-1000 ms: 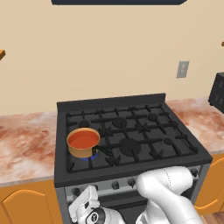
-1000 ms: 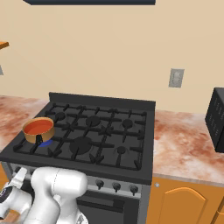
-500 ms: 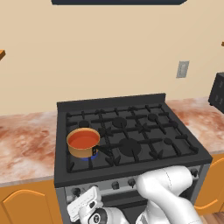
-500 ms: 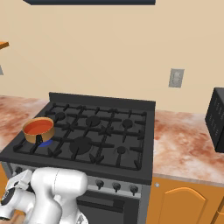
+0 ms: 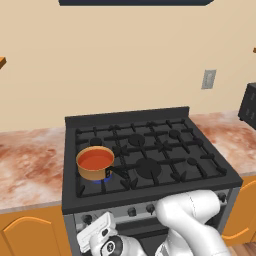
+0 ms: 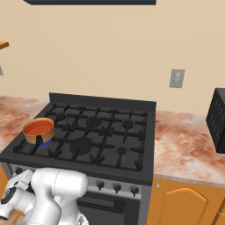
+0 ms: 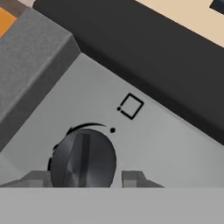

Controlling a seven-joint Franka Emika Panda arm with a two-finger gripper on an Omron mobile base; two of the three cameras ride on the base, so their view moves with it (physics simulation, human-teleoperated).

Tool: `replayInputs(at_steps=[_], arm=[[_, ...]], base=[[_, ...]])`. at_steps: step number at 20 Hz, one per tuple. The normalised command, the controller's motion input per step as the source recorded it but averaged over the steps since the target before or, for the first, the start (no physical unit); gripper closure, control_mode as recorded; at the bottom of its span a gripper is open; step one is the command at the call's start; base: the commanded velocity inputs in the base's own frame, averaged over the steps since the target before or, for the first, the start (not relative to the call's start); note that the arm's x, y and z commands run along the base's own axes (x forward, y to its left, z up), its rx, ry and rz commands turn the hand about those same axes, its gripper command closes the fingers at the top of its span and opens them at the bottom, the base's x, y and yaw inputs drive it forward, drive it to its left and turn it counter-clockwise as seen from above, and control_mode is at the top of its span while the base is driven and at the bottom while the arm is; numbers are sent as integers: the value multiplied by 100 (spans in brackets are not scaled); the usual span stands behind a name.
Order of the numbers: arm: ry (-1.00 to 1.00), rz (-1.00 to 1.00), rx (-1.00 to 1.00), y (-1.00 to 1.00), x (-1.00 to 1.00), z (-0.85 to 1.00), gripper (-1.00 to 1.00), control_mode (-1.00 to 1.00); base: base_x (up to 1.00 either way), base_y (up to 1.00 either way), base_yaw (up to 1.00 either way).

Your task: Wait until the marinara sauce is simmered to a deep red color and then turn off the stove.

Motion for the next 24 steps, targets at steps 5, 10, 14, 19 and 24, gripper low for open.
replayInputs(at_steps=[5, 10, 14, 19, 24], arm=[[-47, -71, 40, 3, 0, -15, 100, -100], [-48, -70, 57, 14, -13, -8, 100, -100], [-44, -74, 58, 19, -16, -10, 100, -100], [-35, -76, 65, 7, -23, -17, 100, -100], [-2, -20, 15, -5, -7, -8, 100, -100]], base=[[0, 0, 0], [0, 0, 0], [0, 0, 0], [0, 0, 0], [0, 0, 0]])
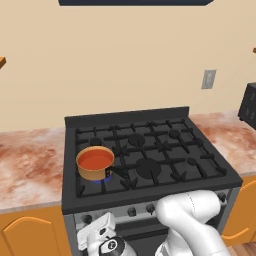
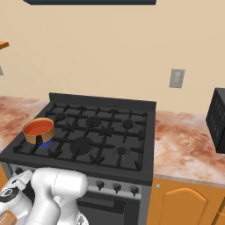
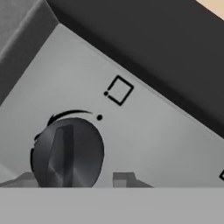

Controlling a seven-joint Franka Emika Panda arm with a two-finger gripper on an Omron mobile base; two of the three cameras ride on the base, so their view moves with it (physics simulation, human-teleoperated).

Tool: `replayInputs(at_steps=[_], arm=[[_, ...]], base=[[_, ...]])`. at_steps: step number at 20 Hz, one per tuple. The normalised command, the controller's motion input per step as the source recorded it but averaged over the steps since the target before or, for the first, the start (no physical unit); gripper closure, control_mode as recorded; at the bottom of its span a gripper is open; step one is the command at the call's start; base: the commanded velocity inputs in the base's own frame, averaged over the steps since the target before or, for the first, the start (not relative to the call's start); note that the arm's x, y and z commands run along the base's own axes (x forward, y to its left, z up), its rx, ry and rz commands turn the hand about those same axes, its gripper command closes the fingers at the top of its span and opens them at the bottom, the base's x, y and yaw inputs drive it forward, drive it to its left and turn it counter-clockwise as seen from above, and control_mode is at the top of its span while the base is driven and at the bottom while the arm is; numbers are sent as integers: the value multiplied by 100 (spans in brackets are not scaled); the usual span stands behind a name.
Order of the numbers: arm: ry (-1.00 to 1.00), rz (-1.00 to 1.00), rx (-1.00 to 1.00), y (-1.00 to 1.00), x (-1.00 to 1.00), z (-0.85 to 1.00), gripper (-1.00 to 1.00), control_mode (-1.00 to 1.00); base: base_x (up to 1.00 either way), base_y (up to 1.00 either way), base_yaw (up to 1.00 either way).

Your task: Wait until the marinara sauce is simmered to a deep red color and then turn off the stove.

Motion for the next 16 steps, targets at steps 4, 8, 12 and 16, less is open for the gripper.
replayInputs(at_steps=[4, 8, 12, 16], arm=[[-11, -73, 65, 0, -27, 0, 100, -100], [-18, -77, 71, 0, -53, 1, 100, -100], [-42, -60, 94, 1, -71, 0, 100, -100], [-7, -14, 28, -6, -27, 9, 100, -100]], base=[[0, 0, 0], [0, 0, 0], [0, 0, 0], [0, 0, 0]])
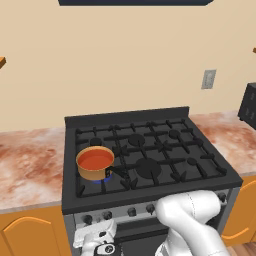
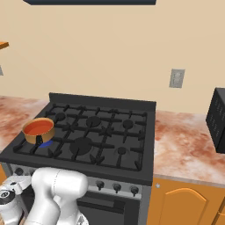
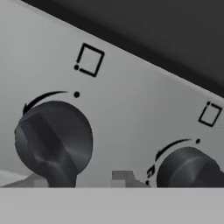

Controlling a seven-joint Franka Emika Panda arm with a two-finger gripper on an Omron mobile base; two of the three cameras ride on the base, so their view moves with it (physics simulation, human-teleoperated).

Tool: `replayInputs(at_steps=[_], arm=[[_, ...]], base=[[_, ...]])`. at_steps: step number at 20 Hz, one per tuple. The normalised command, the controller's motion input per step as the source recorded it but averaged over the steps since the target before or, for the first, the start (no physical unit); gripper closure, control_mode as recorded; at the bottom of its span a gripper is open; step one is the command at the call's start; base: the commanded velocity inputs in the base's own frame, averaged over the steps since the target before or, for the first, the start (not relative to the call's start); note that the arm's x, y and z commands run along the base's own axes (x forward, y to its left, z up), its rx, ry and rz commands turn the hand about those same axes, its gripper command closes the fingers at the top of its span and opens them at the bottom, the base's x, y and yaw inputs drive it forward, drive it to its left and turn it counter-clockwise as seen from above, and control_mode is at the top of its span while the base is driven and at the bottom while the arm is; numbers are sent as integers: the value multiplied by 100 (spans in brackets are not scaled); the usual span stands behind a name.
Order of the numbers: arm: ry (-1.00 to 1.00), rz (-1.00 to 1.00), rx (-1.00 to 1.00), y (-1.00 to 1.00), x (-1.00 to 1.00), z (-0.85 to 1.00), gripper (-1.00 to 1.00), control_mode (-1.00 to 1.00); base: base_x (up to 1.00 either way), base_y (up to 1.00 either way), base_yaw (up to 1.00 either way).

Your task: Wait until the marinara sauce is simmered to a deep red color and then turn off the stove.

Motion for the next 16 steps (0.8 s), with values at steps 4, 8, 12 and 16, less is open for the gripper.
replayInputs(at_steps=[4, 8, 12, 16], arm=[[-10, 6, 50, 4, -19, 56, 100, -100], [-11, 24, 53, 69, 7, 43, 100, -100], [4, 87, 0, 42, 0, 6, 100, -100], [-3, 91, 16, 0, 4, 17, 100, -100]], base=[[0, 0, 0], [0, 0, 0], [0, 0, 0], [0, 0, 0]])
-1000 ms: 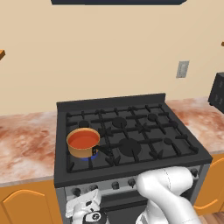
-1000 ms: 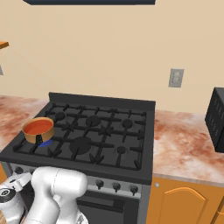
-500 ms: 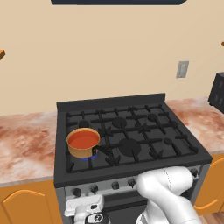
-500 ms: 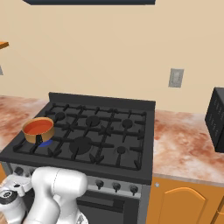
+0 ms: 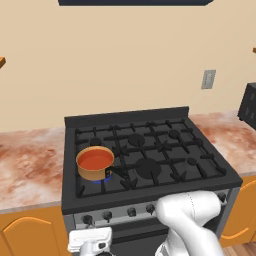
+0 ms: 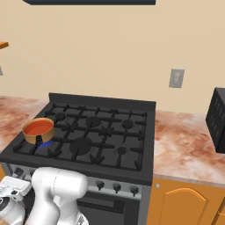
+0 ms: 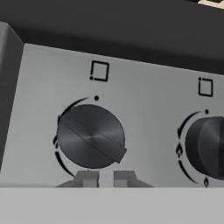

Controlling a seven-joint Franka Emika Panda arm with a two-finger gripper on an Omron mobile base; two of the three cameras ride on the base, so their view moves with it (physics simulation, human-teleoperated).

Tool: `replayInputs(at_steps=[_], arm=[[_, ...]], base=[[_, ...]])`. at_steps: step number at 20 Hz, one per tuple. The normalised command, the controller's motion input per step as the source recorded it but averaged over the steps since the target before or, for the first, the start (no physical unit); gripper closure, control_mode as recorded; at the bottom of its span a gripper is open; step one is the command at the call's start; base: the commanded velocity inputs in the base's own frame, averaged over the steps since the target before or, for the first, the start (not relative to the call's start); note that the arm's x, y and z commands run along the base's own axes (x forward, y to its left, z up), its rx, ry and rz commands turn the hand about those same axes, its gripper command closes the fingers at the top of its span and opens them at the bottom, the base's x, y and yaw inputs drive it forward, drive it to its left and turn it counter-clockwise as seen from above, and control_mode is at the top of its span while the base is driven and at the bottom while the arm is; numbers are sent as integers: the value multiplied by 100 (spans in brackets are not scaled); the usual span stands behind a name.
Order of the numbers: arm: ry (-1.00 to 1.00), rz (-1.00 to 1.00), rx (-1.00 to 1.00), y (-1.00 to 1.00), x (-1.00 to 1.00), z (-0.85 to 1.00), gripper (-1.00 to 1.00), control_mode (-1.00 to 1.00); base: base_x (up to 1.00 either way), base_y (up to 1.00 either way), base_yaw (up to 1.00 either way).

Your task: Wait until the marinara sauce is simmered to a deep red color and then turn off the stove.

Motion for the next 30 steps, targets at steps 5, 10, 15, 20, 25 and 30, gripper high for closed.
replayInputs(at_steps=[5, 10, 15, 20, 25, 30], arm=[[-9, 10, 12, 24, -15, 24, 100, -100], [25, 31, 29, 100, 51, 100, 100, -100], [51, 38, 12, 100, 52, 100, 100, -100], [20, 50, 12, 75, 37, 100, 100, -100], [-30, 46, 21, -28, -42, 100, 100, -100], [-40, 31, 26, -64, -56, 100, 100, -100]], base=[[0, 0, 0], [0, 0, 0], [0, 0, 0], [0, 0, 0], [0, 0, 0], [0, 0, 0]])
